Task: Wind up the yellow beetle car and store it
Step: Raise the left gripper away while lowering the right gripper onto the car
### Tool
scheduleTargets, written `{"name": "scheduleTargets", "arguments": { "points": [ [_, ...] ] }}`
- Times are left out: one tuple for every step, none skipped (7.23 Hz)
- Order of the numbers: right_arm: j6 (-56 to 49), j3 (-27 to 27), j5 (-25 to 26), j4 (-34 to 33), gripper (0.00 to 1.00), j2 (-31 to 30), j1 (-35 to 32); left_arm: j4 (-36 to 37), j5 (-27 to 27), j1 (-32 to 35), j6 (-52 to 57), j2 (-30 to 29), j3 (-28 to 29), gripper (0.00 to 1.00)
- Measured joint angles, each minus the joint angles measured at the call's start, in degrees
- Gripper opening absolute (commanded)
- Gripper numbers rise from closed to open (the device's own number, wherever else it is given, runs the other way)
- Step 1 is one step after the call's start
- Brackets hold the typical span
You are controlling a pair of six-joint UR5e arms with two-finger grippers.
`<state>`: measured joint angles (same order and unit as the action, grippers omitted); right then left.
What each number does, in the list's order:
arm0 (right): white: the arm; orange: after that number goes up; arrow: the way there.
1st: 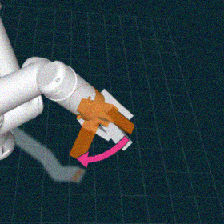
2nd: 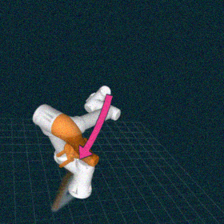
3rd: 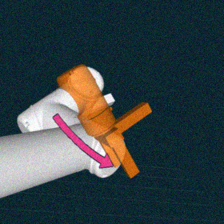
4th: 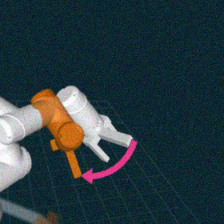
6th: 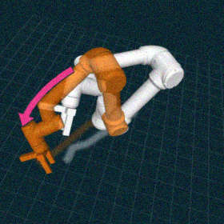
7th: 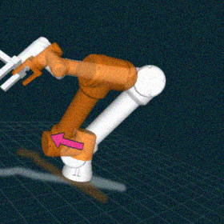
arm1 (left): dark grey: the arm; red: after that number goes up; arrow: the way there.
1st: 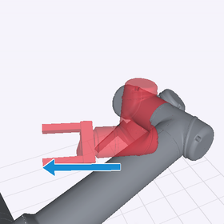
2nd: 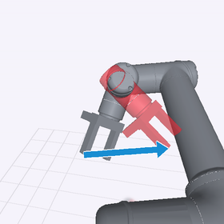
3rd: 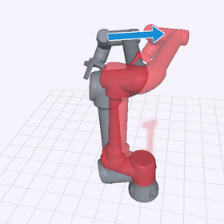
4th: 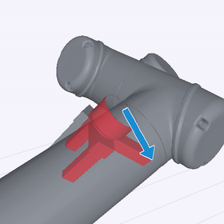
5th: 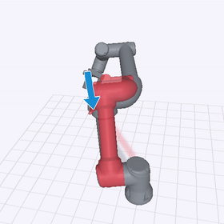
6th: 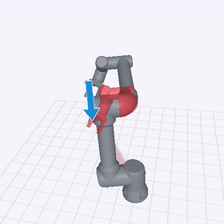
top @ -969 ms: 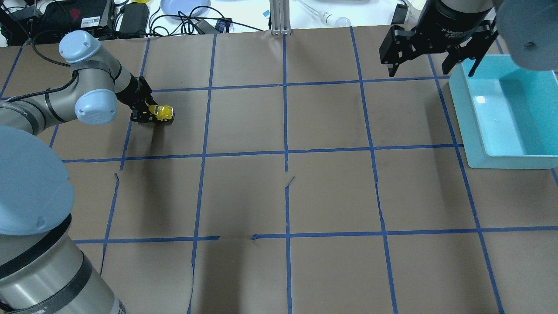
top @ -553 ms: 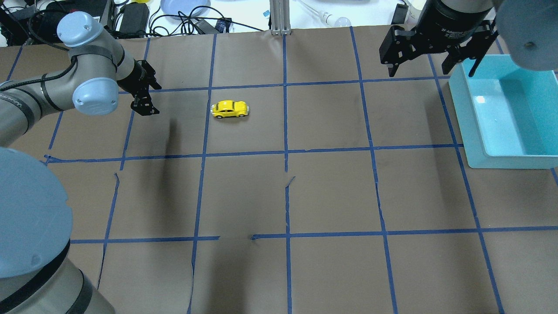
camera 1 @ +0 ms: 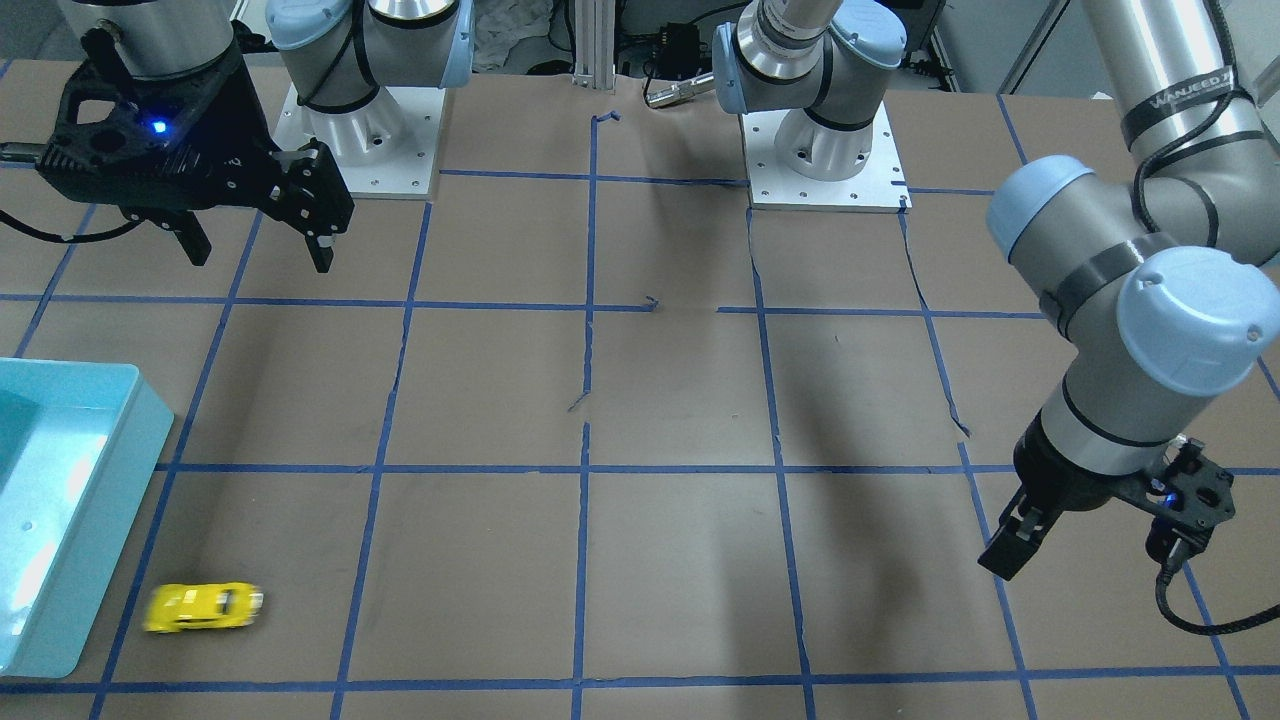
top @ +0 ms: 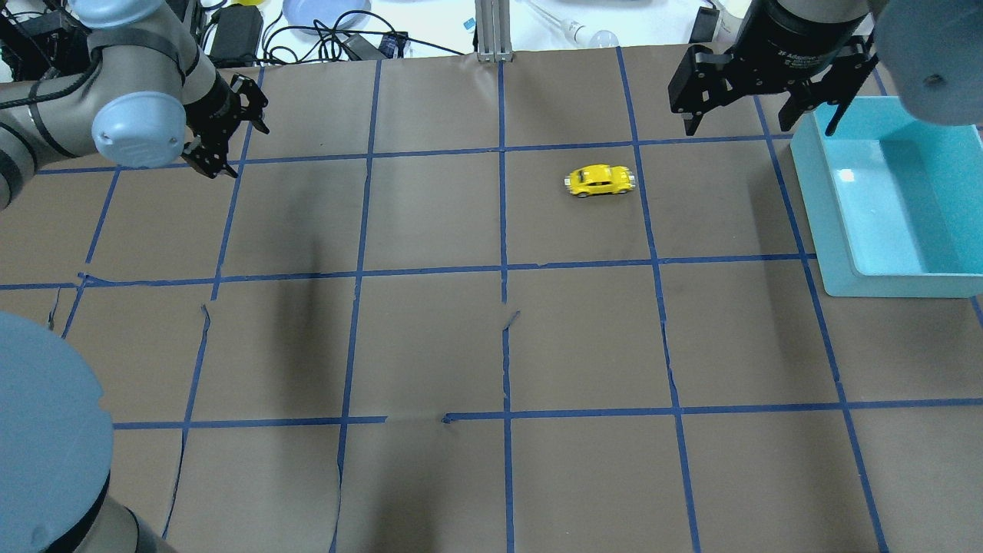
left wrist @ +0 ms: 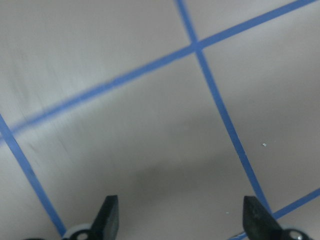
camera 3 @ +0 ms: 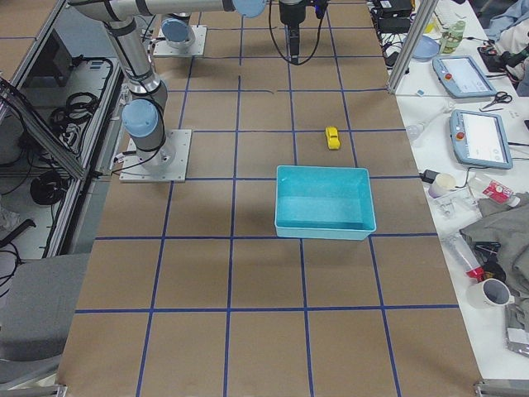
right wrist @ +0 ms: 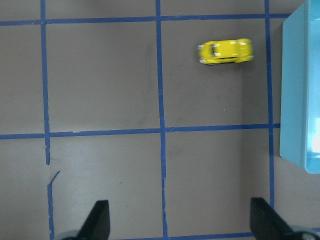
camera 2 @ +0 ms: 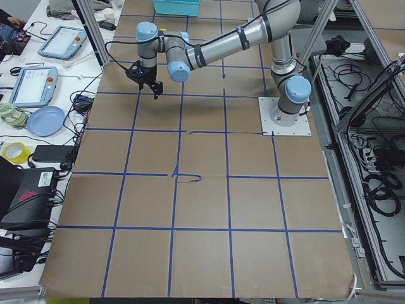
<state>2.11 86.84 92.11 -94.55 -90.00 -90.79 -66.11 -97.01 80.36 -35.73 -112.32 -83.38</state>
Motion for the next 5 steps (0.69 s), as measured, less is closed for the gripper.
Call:
{"name": "scheduleTargets", "arguments": {
  "points": [
    [0.0, 0.0, 0.0, -0.01, 1.0, 0.0, -0.01, -3.6, -0.34, 0.83, 3.25, 1.52, 1.13, 1.0],
    [0.0, 0.0, 0.0, -0.02, 1.0, 0.0, -0.03, -5.51, 0.19, 1.81, 4.79, 2.89, 1.45, 1.0],
    [0.0, 0.0, 0.0, -0.02, 1.0, 0.0, -0.02, -6.27, 0.57, 2.53, 6.13, 3.78, 1.58, 1.0],
    [-0.44, 0.0, 0.0, -0.01, 1.0, 0.01, 0.03, -7.15, 0.76, 2.95, 8.35, 4.47, 1.76, 1.0],
    [-3.59, -0.02, 0.02, 0.14, 1.0, 0.13, 0.11, -9.38, 0.87, 3.06, 10.93, 5.27, 1.97, 1.0]
  ]
}}
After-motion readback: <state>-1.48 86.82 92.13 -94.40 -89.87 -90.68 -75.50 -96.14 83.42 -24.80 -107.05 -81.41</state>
